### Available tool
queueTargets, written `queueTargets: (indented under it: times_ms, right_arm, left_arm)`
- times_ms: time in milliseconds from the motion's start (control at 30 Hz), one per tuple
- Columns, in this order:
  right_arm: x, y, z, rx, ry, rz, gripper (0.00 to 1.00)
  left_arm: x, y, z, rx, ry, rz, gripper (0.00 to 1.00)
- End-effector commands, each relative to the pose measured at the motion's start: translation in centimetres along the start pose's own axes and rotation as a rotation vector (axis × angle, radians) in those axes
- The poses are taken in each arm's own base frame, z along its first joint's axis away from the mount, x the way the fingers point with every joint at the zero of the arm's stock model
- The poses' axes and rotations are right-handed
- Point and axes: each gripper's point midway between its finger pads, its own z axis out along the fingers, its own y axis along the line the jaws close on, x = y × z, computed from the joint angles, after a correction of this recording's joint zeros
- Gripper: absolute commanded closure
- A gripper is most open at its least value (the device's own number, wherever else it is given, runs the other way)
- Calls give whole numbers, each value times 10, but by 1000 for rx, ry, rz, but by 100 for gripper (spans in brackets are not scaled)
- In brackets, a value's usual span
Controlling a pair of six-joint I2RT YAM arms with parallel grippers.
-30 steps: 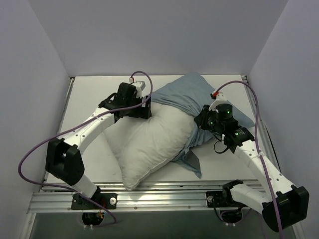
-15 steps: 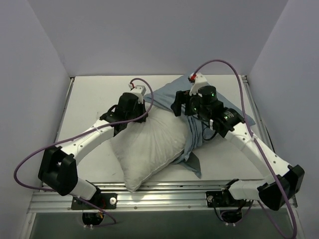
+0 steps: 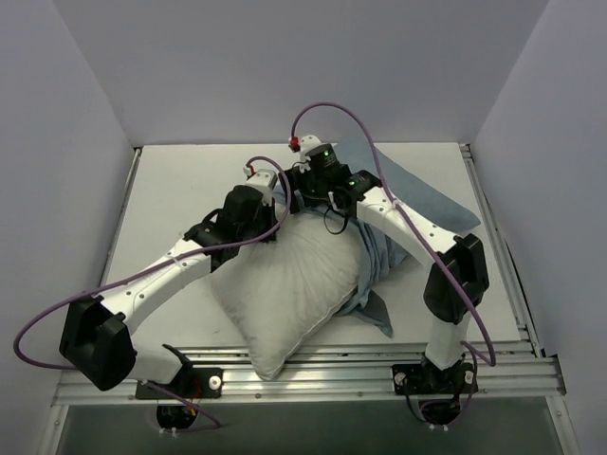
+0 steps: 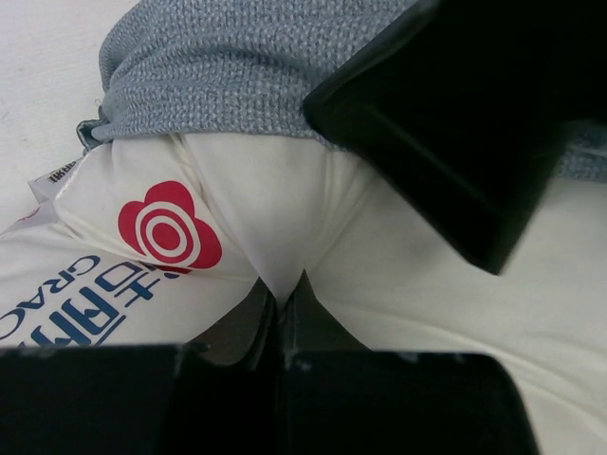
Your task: Remove the pillowcase from the pillow
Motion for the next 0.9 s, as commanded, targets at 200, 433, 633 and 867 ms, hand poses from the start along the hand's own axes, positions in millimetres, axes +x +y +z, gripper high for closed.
queueTargets:
  times_ms: [200, 433, 633, 867]
  right_arm:
    - [30, -75, 29, 352, 93, -35, 87]
    - [-9, -191, -12, 643, -35, 185, 100]
    - [-42, -263, -63, 793, -169, 347, 100]
    - [-50, -299, -86, 791, -240, 437, 100]
  left_arm:
    - [40, 19, -23, -101, 150, 30, 98]
    - [7, 24, -76, -152, 60, 29, 98]
    - [-15, 26, -137, -163, -34, 3, 98]
    - [-15, 45, -168, -229, -72, -10, 98]
